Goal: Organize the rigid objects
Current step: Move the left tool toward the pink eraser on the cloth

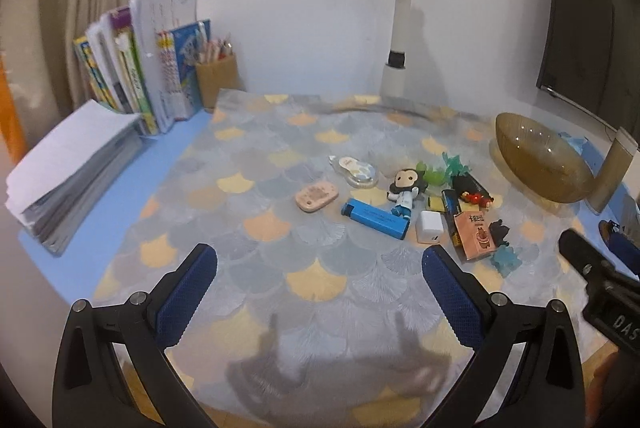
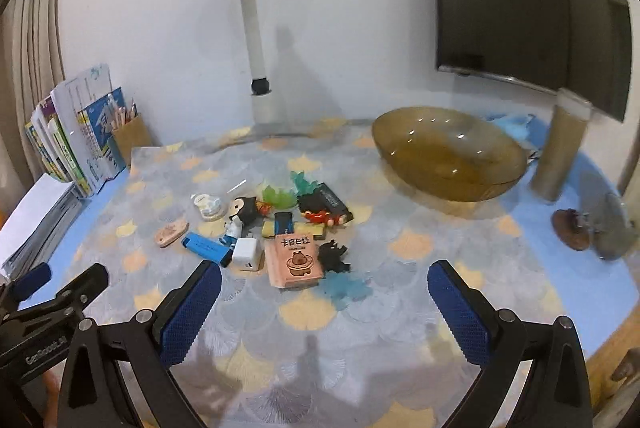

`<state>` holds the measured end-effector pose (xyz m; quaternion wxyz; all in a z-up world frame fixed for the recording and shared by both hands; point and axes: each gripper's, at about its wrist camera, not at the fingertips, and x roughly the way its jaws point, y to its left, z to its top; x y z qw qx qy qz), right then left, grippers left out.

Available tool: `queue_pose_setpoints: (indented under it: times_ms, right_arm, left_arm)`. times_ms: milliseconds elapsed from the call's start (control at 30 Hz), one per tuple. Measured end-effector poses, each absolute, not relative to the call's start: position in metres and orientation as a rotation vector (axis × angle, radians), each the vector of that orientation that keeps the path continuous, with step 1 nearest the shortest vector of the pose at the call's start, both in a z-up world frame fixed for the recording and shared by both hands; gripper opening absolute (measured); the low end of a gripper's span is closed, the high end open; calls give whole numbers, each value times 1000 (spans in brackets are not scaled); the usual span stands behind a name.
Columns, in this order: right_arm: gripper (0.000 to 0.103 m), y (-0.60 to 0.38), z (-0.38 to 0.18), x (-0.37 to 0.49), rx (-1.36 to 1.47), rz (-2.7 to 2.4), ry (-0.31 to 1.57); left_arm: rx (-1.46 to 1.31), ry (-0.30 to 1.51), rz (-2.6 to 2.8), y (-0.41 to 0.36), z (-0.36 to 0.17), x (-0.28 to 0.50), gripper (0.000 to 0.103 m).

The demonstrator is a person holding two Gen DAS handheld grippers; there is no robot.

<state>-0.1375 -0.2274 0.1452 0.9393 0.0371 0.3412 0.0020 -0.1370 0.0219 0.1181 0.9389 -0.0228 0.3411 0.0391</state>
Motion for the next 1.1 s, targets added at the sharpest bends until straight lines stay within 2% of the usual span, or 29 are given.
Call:
queue_pose_setpoints:
  times_ms: [233,400,733,1100]
  right_arm:
    - [103,-224,124,-148,94,76,790]
    - [103,-218,134,-158,28,34,752]
    - [103,-220,128,-148,27,15,778]
    - [103,-273,106,-129,254,27,848]
  left_arm:
    - [-67,683,40,5,109,-165,102]
    - [-51,625,51,-6,120,-173,102]
    - [-47,653,45,-16,112,-163,102]
    - [-29,699,166,7,111,-149,102]
